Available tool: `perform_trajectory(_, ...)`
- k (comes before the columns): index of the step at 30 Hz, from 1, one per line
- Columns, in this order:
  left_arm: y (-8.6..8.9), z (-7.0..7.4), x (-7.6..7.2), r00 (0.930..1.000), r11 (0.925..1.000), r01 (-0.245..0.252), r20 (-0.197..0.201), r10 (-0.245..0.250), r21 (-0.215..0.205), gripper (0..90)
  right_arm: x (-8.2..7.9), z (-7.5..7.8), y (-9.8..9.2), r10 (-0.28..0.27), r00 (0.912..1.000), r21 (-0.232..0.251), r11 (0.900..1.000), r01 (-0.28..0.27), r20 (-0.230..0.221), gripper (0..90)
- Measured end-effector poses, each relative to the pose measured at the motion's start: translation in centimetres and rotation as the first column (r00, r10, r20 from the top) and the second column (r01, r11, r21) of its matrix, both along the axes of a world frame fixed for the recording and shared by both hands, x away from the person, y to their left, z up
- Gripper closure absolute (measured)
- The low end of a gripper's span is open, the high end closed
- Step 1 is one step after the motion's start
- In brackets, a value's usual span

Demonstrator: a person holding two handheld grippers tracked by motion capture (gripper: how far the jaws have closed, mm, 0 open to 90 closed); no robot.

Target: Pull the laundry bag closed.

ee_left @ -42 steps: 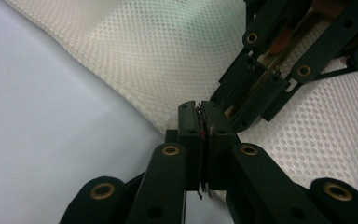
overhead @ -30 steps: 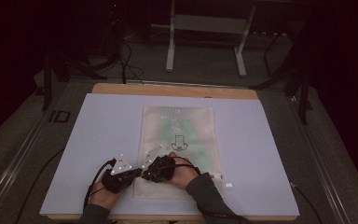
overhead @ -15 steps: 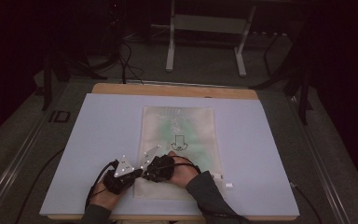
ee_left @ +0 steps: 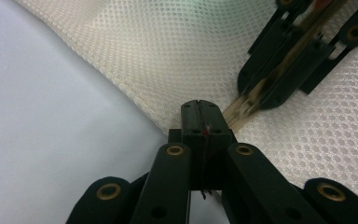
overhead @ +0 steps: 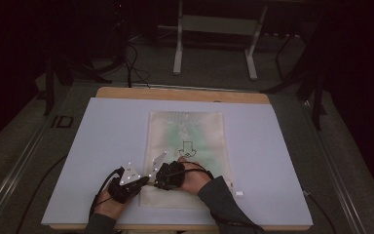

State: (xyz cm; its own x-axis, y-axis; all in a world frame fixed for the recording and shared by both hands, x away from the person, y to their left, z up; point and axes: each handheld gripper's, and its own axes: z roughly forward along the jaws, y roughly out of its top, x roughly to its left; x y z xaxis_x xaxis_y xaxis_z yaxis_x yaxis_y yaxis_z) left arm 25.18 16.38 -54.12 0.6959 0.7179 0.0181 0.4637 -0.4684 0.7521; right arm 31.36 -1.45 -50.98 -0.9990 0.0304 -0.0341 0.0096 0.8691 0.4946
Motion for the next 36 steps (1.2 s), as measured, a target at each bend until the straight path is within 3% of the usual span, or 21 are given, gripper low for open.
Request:
perform_trajectory(7, 0.0, 0.2, -0.1, 0.9998, 0.9997, -0.018, -0.010, 0.018, -0.019, 89.1, 0.1, -0.1, -0.5, -0.008, 0.9999, -0.013, 1.000, 0.008, -0.013, 82.2)
perform_trajectory(14, -0.6, 0.6, -0.6, 0.9997, 0.9996, 0.012, 0.023, -0.012, -0.024, 87.9, 0.1, -0.1, -0.3, -0.005, 1.0000, -0.024, 1.000, 0.005, -0.006, 82.1)
perform_trajectory(20, -1.1, 0.3, -0.4, 0.9998, 0.9997, 0.022, -0.005, -0.022, -0.013, 86.8, 0.1, -0.1, -0.3, -0.005, 1.0000, -0.021, 1.000, 0.005, -0.007, 82.0)
perform_trajectory(27, -0.9, 0.2, -0.2, 0.9993, 0.9992, 0.019, -0.031, -0.020, -0.036, 86.8, 0.1, 0.1, 0.1, 0.007, 1.0000, -0.055, 0.998, -0.007, -0.003, 82.0)
perform_trajectory(36, -0.7, 0.1, -0.1, 0.9990, 0.9985, 0.020, -0.038, -0.022, -0.051, 87.5, 0.1, 0.2, 0.1, 0.006, 0.9999, -0.064, 0.998, -0.006, -0.011, 82.1)
